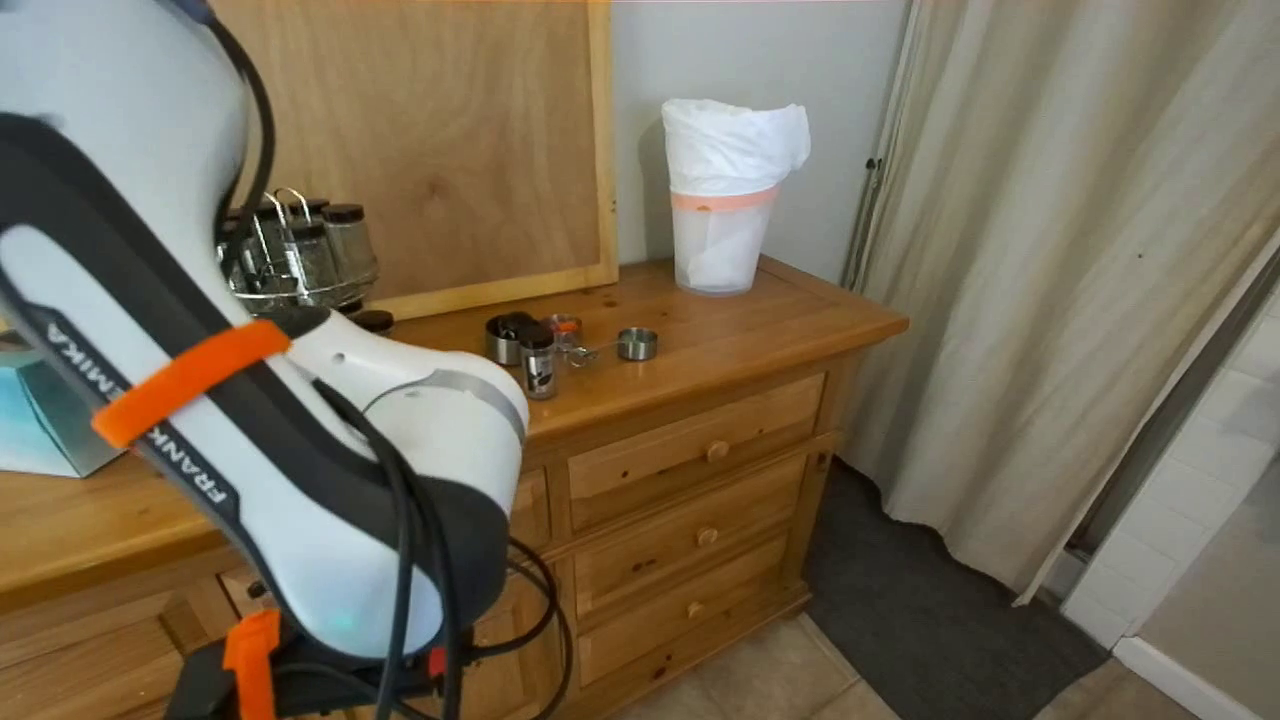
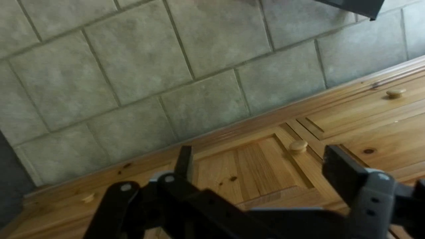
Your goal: Close the drawer completely
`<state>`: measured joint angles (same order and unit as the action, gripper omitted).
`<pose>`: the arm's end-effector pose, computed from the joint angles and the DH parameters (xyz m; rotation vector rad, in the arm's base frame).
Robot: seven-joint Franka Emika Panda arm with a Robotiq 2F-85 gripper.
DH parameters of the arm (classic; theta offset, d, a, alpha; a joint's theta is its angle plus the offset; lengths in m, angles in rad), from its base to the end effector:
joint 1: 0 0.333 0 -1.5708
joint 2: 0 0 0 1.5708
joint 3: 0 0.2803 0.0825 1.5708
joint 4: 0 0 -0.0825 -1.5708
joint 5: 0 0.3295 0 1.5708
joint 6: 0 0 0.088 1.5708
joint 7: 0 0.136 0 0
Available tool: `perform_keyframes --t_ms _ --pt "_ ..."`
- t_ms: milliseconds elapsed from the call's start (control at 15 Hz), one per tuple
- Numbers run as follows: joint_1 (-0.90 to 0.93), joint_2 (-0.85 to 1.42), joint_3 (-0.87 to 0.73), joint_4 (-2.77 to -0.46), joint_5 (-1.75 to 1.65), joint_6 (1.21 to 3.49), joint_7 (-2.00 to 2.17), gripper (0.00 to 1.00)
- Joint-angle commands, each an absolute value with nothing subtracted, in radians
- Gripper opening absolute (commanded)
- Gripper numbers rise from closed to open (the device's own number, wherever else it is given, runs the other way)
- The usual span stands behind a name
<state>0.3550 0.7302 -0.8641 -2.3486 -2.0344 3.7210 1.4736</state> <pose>0.3192 -0.0944 0.1141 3.1039 0.4124 -0.0369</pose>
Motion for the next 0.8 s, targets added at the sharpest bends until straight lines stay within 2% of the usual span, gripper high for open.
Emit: perform_keyframes --t_ms 0,200,400,533,600,733 --pt "0.628 0.879 -1.137 -2.287 -2.174 3.896 1.735 1.00" --pt "0.855 0.984 -1.379 -2.230 -2.262 4.097 1.916 1.00" --pt "0.950 0.961 -1.503 -2.113 -2.424 4.236 2.090 1.00" --pt "0.967 0.861 -1.529 -2.038 -2.492 4.304 2.095 1.00" --pt "0.974 0.906 -1.501 -2.107 -2.435 4.229 2.072 1.00" --pt "0.991 0.878 -1.525 -2.054 -2.474 4.239 2.093 1.00"
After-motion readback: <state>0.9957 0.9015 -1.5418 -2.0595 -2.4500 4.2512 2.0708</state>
